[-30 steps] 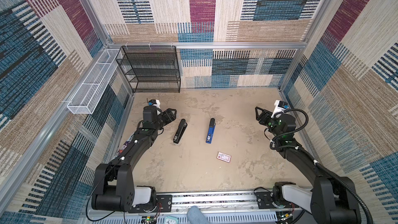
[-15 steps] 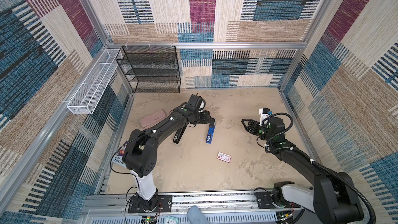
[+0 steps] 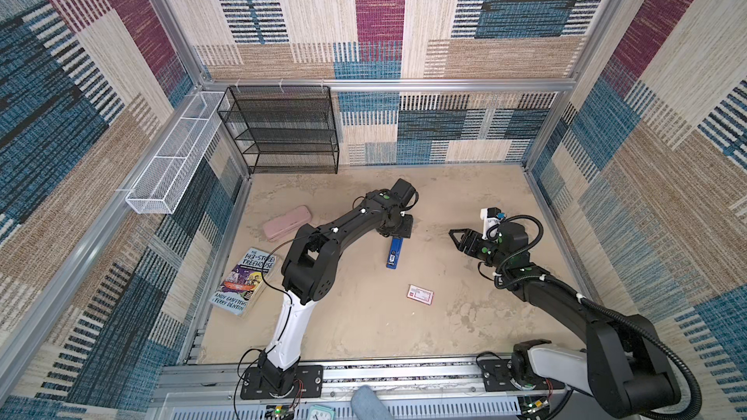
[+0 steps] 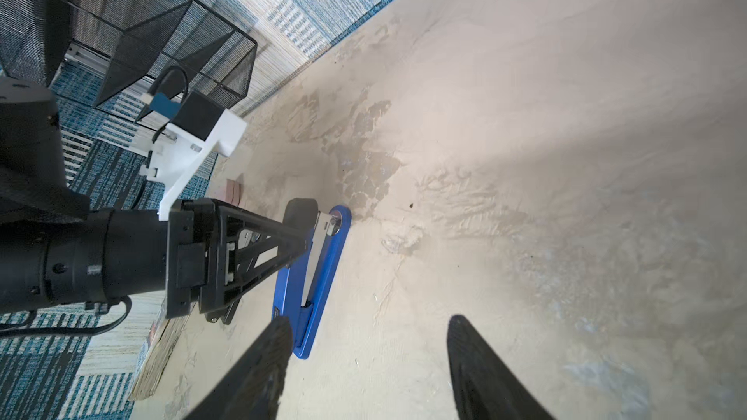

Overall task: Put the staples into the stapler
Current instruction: 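Reach the left gripper onto the blue stapler while the right gripper approaches it, then grip the blue stapler base with the left gripper while the right grasps its top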

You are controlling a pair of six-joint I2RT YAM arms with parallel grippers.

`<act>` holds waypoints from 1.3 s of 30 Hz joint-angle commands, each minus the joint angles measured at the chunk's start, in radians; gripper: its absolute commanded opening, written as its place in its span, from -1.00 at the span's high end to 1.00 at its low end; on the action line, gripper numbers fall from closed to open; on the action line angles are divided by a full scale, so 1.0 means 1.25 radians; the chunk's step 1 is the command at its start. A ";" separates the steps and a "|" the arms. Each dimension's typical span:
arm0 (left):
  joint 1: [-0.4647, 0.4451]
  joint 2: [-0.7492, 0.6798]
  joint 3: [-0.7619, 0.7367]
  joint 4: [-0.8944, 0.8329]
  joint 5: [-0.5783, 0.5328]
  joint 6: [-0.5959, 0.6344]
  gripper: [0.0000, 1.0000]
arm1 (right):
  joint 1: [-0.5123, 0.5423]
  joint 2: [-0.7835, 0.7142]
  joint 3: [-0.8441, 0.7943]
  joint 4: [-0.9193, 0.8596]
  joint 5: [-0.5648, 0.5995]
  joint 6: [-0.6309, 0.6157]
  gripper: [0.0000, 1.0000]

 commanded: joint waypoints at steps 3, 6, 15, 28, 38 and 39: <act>-0.008 0.044 0.057 -0.060 -0.032 0.038 0.17 | 0.006 0.013 -0.005 0.020 -0.005 0.008 -0.29; -0.010 0.053 0.062 -0.063 -0.035 0.048 0.38 | 0.011 0.025 -0.006 0.030 -0.006 0.011 -0.28; -0.019 0.020 0.061 -0.076 -0.021 0.086 1.00 | 0.016 0.104 0.000 0.112 -0.081 0.052 -0.14; -0.063 -0.087 0.043 -0.075 0.022 0.128 1.00 | 0.016 0.319 0.064 0.327 -0.273 0.166 0.20; -0.091 -0.102 0.047 -0.073 0.038 0.130 1.00 | 0.017 0.425 0.120 0.419 -0.334 0.233 0.21; -0.092 -0.102 0.047 -0.073 0.039 0.130 1.00 | 0.017 0.432 0.126 0.420 -0.335 0.236 0.21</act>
